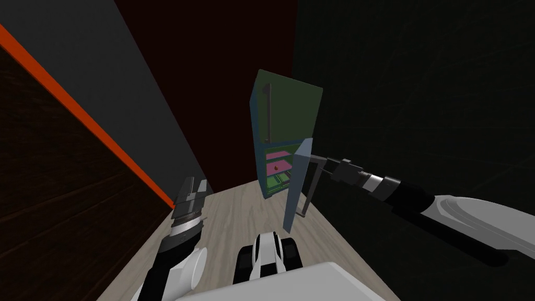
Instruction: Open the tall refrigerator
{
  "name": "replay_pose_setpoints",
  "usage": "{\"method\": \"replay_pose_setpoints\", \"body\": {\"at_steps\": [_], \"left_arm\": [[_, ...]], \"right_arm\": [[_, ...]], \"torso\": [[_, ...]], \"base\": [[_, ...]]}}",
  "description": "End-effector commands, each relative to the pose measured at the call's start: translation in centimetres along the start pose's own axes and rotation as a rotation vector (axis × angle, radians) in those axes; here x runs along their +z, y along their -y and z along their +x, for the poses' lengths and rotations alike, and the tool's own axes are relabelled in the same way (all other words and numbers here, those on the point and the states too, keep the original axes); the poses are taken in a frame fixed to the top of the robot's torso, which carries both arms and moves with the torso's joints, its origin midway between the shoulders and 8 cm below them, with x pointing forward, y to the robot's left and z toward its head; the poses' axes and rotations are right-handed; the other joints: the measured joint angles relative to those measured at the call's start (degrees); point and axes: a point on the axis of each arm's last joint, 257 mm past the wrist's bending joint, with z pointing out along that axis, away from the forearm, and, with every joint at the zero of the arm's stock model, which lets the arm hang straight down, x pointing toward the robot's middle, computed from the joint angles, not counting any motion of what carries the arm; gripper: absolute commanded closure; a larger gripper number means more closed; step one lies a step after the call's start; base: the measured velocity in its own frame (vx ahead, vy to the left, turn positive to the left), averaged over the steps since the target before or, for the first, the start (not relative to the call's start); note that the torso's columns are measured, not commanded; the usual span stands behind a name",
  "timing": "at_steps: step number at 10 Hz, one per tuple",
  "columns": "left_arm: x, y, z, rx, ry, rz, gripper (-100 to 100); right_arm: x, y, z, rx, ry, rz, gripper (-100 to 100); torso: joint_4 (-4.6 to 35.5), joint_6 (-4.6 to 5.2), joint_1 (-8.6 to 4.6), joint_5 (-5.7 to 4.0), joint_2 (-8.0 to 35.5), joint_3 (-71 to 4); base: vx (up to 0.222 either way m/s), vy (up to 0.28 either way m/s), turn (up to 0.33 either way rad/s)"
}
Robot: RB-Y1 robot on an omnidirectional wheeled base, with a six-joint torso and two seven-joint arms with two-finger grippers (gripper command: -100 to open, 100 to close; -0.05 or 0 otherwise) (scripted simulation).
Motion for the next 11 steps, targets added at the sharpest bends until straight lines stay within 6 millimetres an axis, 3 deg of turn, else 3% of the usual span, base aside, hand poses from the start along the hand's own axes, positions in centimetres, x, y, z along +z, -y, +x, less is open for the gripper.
{"method": "replay_pose_setpoints", "body": {"at_steps": [1,8,9,11], "left_arm": [[0.0,0.0,0.0,0.000,0.000,0.000,0],[0.0,0.0,0.0,0.000,0.000,0.000,0],[0.0,0.0,0.0,0.000,0.000,0.000,0],[0.0,0.0,0.0,0.000,0.000,0.000,0]], "right_arm": [[0.3,-0.4,-1.3,-0.006,0.033,-0.015,100],[0.9,-2.7,-6.3,-0.015,0.152,-0.086,100],[0.8,-3.0,-5.9,-0.007,0.141,-0.093,100],[0.8,-3.8,-7.4,-0.009,0.178,-0.115,100]], "torso": [[0.01,0.11,-0.01,-0.07,0.00,0.03],[-0.05,-0.14,0.84,0.27,-0.44,-0.31],[-0.05,-0.08,0.82,0.26,-0.42,-0.29],[-0.19,-0.01,0.96,0.15,-0.31,-0.12]], "base": [[-0.052,-0.240,0.023],[-0.070,-0.267,0.043],[-0.055,-0.133,-0.007],[-0.051,-0.158,0.054]]}}
